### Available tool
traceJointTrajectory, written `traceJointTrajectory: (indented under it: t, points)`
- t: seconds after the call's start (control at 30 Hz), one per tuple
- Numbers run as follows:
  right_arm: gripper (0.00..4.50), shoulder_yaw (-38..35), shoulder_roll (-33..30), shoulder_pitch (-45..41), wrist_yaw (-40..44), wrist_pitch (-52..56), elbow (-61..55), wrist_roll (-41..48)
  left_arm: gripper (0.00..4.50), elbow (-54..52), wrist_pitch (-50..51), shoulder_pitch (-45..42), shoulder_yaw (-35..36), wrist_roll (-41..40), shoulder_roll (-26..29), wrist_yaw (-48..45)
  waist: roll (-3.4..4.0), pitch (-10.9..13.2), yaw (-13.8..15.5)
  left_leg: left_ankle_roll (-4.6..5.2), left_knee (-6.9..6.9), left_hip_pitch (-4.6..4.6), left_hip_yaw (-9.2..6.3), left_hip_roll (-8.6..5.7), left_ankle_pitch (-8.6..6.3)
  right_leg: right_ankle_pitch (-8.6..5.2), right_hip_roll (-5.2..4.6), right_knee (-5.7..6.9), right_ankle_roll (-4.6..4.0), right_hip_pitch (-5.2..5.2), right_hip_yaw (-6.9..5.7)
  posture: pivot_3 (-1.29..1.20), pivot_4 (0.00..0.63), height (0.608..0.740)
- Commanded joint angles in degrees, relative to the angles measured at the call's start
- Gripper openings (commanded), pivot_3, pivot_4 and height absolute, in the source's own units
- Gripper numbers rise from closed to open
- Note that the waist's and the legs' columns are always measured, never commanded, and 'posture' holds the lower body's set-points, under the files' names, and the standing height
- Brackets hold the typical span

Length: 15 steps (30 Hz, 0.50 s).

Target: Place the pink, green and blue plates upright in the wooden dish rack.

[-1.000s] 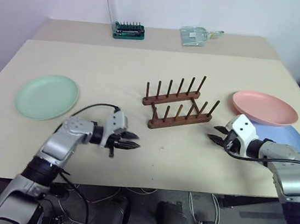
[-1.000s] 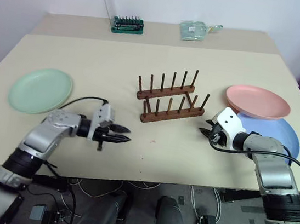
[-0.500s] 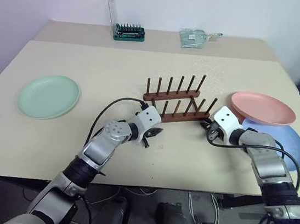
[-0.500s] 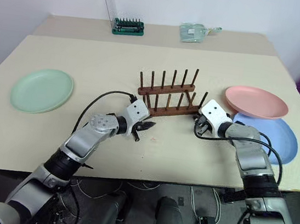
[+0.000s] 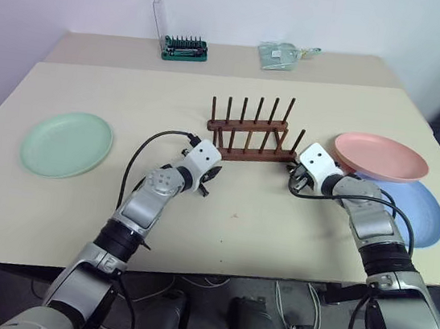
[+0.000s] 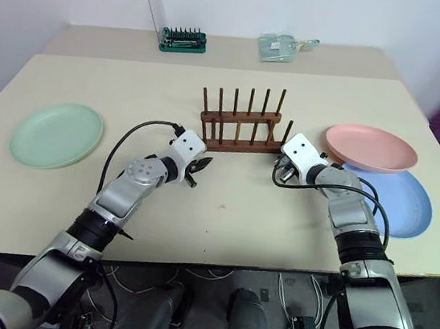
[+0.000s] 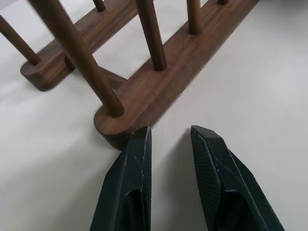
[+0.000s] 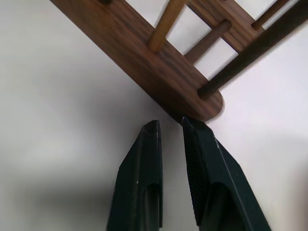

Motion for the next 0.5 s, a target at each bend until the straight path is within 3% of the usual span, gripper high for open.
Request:
traceJointTrajectory:
  t: [0.03,0.17,0.3,0.5]
  points:
    - [2.48,-6.97,-4.94,-0.5,4.75,3.98,-9.6,6.07,1.29,-7.81,-2.04,1.91,0.35,-4.08,0.39,-5.6,0.01,0.02,0.18,0.0,0.05,-0.17,-0.01,-0.01,0.0,0.01,0.0,0.0,0.0,-0.15,-0.01,0.0,0.15,0.74]
    - [4.46,-9.91,-13.06,-1.8,4.83,6.32,-13.48,3.98,1.29,-14.1,-2.53,3.75,-1.32,-7.39,1.26,-12.07,0.02,0.03,0.3,0.01,0.07,-0.21,-0.01,-0.01,-0.02,0.01,-0.09,-0.03,0.0,-0.17,-0.01,0.0,0.15,0.74]
    - [4.46,-8.61,-21.08,1.74,8.31,2.95,-11.51,0.81,1.29,-14.77,-2.08,2.92,-3.6,-9.53,1.48,-17.9,0.01,0.03,0.37,0.02,0.07,-0.19,0.01,0.01,-0.02,-0.02,-0.09,-0.1,-0.03,-0.11,-0.02,0.0,0.15,0.74]
    - [4.46,-7.71,-25.56,3.03,7.12,-1.65,-3.72,-3.59,1.29,-14.83,-1.88,1.93,-4.85,-10.74,2.04,-22.4,0.07,0.08,-0.07,0.05,0.08,-0.19,0.1,0.01,-0.03,-0.04,-0.1,-0.1,-0.05,-0.11,0.02,0.0,0.15,0.74]
